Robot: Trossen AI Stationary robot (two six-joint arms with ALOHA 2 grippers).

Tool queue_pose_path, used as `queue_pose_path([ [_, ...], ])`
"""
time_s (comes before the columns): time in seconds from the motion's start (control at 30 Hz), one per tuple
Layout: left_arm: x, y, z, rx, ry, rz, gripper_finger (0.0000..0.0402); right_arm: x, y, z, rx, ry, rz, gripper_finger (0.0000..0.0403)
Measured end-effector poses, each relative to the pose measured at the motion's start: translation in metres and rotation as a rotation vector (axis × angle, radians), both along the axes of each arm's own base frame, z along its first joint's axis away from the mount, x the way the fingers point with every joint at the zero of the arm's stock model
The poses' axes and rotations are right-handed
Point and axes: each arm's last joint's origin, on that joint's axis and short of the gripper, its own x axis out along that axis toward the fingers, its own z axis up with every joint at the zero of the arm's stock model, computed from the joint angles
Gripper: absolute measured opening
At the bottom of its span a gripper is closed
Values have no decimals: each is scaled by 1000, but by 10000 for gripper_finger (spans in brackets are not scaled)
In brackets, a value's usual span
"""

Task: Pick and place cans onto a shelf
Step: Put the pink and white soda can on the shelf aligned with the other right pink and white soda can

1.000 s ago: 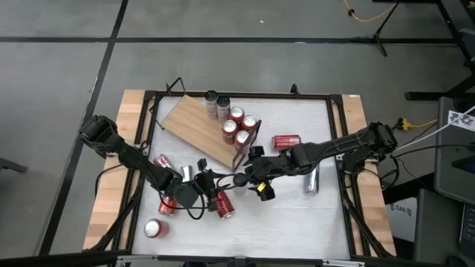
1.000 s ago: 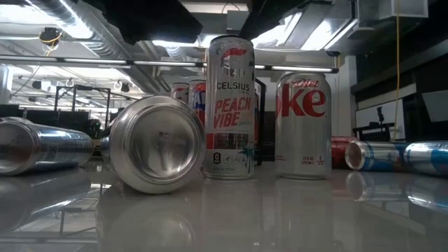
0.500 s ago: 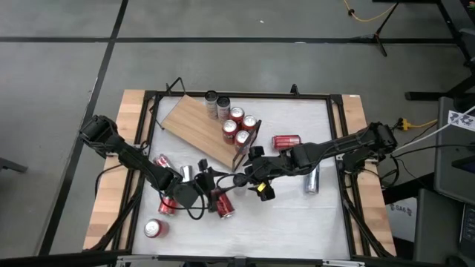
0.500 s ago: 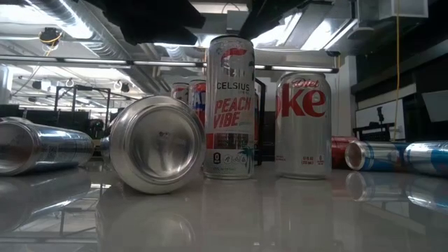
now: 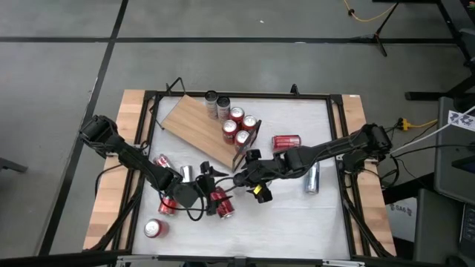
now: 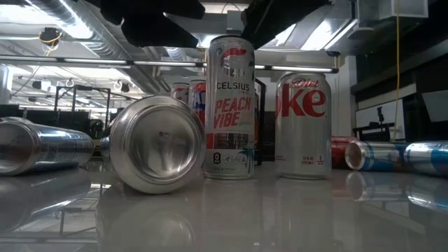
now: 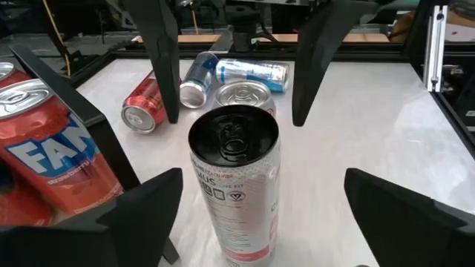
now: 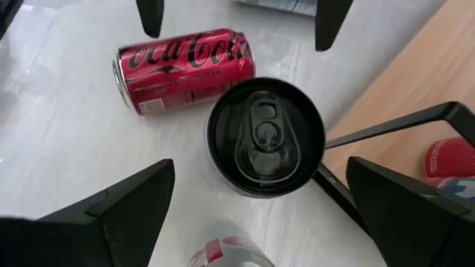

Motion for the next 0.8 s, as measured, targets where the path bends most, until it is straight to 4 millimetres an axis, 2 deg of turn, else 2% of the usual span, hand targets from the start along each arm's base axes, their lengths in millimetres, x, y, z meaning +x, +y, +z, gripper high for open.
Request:
queue_pose_path([
  [0.33,15,12,-7,-71,-47,66,389,0,0,0,0,-2,0,390],
  [0.57,27,19,-13,-135,-65,4,389,0,0,1,-1,-4,-1,390],
  [0.8,34,28,-22,-129,-44,30,389,0,0,1,-1,-5,-1,390],
])
